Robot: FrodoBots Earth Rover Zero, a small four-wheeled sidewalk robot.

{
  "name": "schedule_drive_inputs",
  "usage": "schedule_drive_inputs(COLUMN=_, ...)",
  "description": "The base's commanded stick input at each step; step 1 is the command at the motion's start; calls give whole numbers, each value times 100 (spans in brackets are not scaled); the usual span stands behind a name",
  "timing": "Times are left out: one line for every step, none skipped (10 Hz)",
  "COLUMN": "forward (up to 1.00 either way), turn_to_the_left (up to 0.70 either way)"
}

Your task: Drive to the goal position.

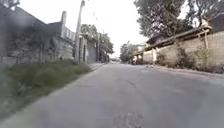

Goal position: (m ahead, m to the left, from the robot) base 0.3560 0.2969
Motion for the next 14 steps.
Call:
schedule_drive_inputs(forward=100, turn_to_the_left=0)
schedule_drive_inputs(forward=100, turn_to_the_left=0)
schedule_drive_inputs(forward=100, turn_to_the_left=0)
schedule_drive_inputs(forward=100, turn_to_the_left=0)
schedule_drive_inputs(forward=100, turn_to_the_left=0)
schedule_drive_inputs(forward=100, turn_to_the_left=0)
schedule_drive_inputs(forward=100, turn_to_the_left=0)
schedule_drive_inputs(forward=100, turn_to_the_left=0)
schedule_drive_inputs(forward=100, turn_to_the_left=0)
schedule_drive_inputs(forward=100, turn_to_the_left=0)
schedule_drive_inputs(forward=100, turn_to_the_left=0)
schedule_drive_inputs(forward=100, turn_to_the_left=0)
schedule_drive_inputs(forward=100, turn_to_the_left=0)
schedule_drive_inputs(forward=100, turn_to_the_left=0)
